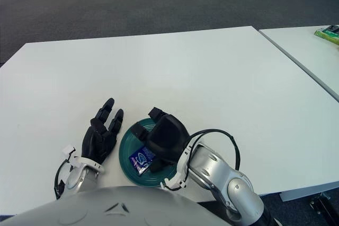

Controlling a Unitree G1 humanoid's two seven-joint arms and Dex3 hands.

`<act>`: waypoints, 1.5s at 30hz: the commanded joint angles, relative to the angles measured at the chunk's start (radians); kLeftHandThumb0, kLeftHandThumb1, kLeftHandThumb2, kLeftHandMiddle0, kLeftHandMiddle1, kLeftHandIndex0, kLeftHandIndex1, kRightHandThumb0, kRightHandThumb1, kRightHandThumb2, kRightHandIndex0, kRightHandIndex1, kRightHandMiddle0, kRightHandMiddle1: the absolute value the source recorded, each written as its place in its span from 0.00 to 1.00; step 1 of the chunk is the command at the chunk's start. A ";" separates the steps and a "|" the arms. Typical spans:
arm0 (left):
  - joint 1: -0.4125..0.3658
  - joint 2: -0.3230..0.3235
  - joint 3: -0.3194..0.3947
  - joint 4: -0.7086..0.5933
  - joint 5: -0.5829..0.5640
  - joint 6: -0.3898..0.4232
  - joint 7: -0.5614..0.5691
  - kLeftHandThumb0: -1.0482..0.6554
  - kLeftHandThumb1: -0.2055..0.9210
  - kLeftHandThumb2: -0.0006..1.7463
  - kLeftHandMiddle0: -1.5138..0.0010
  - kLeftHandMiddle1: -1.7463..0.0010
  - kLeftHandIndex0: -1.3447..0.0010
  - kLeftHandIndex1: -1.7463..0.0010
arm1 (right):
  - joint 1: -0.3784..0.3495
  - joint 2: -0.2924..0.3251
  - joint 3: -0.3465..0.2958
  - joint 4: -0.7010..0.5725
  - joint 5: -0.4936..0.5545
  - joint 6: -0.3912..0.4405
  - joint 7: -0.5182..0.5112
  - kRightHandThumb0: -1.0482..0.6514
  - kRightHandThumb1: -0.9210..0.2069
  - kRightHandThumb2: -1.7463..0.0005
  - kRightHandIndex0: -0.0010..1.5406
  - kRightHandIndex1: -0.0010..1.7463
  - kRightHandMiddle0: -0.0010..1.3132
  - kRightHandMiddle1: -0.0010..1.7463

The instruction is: Put the gum into the plate.

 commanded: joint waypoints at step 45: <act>-0.017 -0.001 0.041 0.091 -0.031 -0.037 -0.062 0.00 1.00 0.58 0.99 1.00 1.00 0.86 | 0.119 0.408 -0.251 0.127 0.715 0.504 -0.132 0.00 0.00 0.50 0.07 0.00 0.00 0.10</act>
